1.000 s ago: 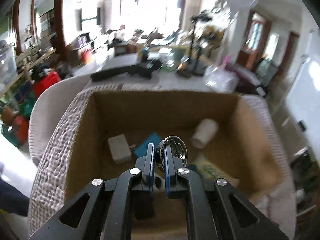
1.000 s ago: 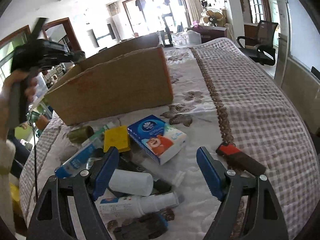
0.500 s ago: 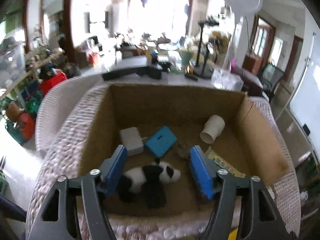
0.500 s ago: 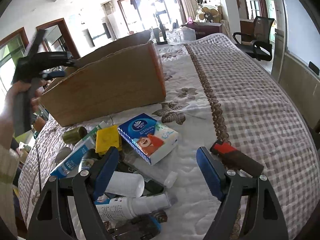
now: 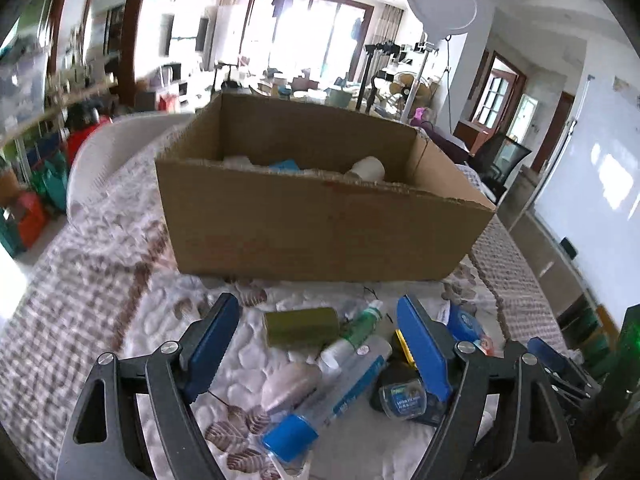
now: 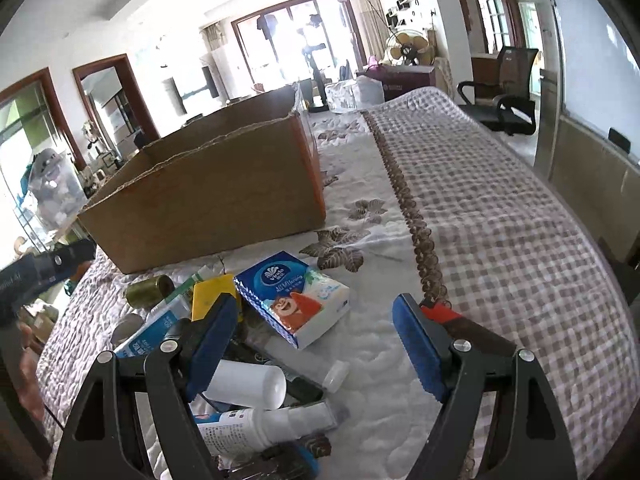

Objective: Organize objects
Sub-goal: 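Grasp the green cylindrical roll with the left tool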

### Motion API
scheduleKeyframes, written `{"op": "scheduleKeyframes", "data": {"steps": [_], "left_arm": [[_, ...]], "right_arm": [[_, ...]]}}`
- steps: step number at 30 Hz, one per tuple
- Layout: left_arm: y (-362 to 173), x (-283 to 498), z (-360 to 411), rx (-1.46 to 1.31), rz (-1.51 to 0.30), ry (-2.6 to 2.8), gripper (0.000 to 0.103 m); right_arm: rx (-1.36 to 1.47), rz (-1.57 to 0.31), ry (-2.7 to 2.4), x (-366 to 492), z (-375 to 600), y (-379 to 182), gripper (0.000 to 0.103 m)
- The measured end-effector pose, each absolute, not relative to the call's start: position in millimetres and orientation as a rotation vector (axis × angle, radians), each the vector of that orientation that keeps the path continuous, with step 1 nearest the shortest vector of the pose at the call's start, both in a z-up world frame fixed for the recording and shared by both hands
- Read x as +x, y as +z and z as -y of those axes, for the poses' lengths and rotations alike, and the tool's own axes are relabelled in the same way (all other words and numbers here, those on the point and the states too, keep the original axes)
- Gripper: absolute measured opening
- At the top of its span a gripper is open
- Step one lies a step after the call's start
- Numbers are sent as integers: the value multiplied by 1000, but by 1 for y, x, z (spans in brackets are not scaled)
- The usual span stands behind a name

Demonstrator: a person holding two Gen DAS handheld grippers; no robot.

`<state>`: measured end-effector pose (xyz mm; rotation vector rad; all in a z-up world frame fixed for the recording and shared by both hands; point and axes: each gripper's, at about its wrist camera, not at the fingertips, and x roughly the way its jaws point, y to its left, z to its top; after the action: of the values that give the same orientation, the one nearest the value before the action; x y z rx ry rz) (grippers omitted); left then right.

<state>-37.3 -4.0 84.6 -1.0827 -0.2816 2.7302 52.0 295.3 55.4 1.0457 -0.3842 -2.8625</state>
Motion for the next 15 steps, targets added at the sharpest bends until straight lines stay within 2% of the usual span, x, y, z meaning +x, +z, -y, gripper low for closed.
{"op": "scheduleKeyframes", "data": {"steps": [7, 15], "left_arm": [[72, -48, 26, -1148, 390, 2644, 81], [56, -76, 30, -1264, 464, 2540, 81]], "right_arm": [[1002, 313, -2870, 56, -279, 63, 103], [1027, 384, -2821, 51, -290, 47, 103]]}}
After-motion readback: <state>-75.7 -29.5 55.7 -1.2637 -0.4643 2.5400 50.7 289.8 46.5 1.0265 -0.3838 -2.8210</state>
